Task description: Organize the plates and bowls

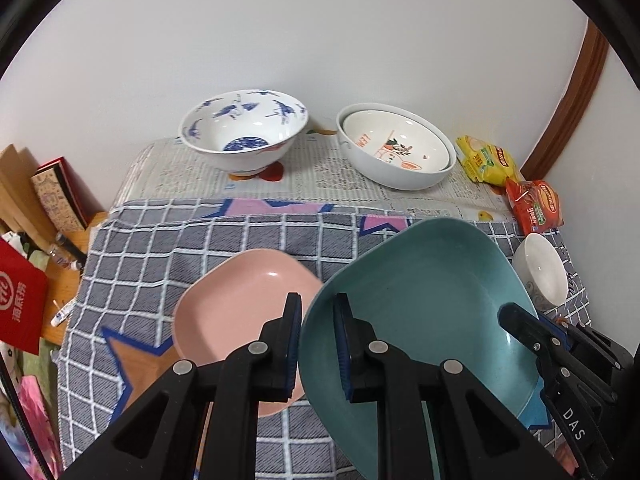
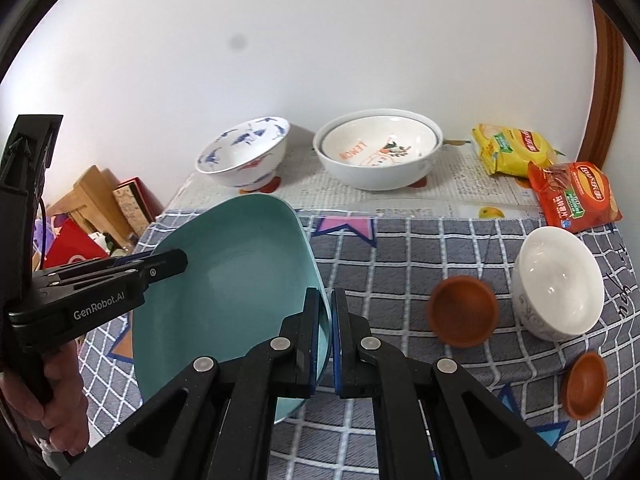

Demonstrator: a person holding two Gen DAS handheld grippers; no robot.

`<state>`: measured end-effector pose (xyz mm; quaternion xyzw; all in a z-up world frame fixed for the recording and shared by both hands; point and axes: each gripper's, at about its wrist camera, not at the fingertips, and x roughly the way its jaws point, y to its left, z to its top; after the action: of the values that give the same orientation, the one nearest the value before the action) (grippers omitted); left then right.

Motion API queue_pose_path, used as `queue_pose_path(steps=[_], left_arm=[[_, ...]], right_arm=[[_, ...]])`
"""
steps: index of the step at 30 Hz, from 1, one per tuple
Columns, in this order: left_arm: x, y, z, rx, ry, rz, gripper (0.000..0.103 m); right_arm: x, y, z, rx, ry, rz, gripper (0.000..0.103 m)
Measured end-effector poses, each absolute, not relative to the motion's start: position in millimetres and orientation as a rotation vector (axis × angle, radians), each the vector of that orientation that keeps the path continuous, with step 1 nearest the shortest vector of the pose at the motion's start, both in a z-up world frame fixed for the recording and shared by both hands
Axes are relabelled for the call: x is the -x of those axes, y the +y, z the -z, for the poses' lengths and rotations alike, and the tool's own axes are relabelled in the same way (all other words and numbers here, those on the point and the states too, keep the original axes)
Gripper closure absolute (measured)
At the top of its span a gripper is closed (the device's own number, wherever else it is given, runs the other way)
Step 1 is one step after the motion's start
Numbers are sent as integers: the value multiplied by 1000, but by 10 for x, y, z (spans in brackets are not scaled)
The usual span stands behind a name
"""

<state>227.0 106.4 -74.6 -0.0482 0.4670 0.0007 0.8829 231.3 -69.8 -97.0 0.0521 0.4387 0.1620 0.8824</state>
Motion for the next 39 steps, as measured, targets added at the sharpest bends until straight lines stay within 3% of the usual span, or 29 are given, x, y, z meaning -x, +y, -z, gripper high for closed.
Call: queue_pose_path(steps=[18, 39], left_arm=[[-2161, 1779, 797, 158, 965, -113, 87], [-2536, 2165, 1353, 204, 1057, -137, 87]], right_arm=[[-2396, 17, 976, -93, 923, -440, 97], [-2780, 506, 1464, -31, 1009, -471, 97]])
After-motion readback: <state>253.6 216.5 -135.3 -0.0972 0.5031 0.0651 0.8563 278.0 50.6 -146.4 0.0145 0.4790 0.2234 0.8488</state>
